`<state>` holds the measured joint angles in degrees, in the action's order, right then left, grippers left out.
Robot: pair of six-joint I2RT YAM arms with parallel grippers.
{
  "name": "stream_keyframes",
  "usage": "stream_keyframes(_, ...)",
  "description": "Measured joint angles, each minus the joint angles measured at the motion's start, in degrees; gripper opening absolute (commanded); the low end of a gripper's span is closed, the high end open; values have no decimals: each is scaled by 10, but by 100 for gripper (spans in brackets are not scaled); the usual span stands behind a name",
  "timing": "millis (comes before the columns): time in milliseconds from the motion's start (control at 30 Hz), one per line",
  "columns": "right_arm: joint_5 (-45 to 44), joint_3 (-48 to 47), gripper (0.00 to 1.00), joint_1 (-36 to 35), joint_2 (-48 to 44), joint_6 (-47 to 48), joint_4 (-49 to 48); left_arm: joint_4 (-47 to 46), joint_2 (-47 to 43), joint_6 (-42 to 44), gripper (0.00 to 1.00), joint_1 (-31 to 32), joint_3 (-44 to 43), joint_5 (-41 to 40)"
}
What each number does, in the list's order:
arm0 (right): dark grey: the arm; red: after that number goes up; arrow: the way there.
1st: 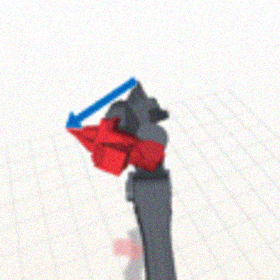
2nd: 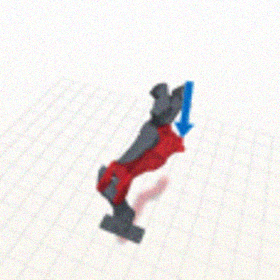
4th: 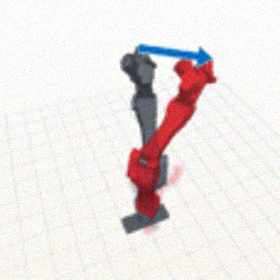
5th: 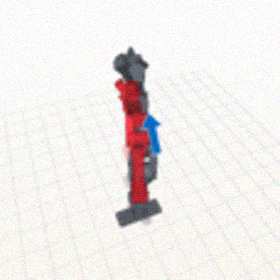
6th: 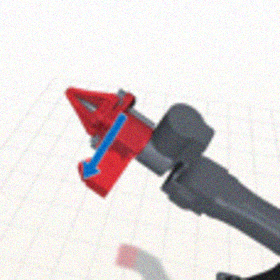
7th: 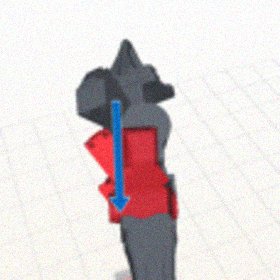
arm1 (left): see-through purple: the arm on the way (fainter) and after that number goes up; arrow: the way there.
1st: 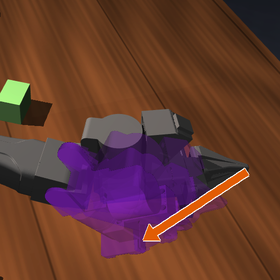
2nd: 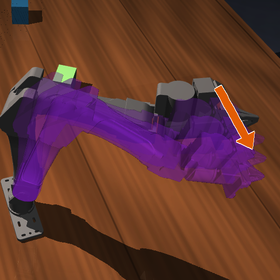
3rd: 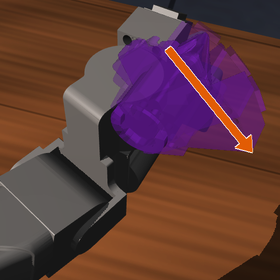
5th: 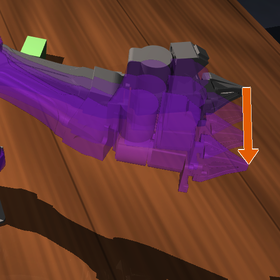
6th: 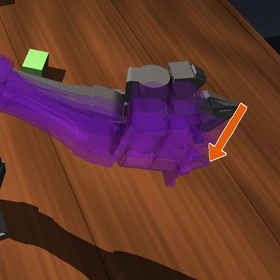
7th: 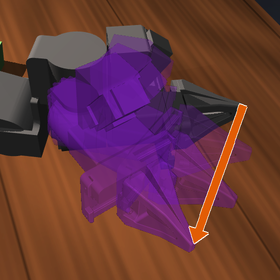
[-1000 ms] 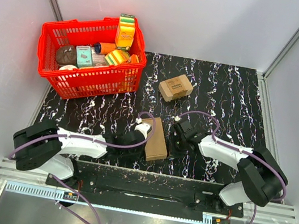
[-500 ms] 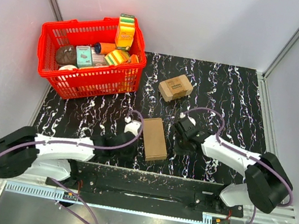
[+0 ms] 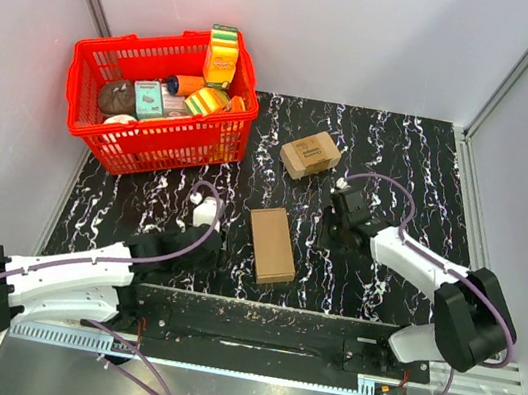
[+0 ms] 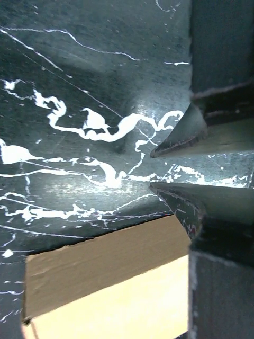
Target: Fold the paper box
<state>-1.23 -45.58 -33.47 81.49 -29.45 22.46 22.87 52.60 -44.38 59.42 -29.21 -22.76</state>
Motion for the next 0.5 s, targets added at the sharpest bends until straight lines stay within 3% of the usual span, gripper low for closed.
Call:
stream_keyframes(67,18,3,36,16,0,7,-17,13,-14,-10,61,-2,0,-10)
stream_keyframes(167,40,12,51,21,-3,13,-37,27,-24,-21,90,-3,-2,-20)
stream_keyframes(233,51,26,69,21,-15,15,-51,38,-24,-29,99,-5,-9,-23)
stream_keyframes(300,53,40,93,21,-36,12,-56,49,-23,-38,99,-5,-19,-28)
stream_keyframes(333,52,46,99,21,-48,10,-58,50,-23,-41,99,-5,-23,-31)
stream_keyframes(500,31,56,99,21,-100,2,-61,60,-21,-51,99,-5,-41,-51)
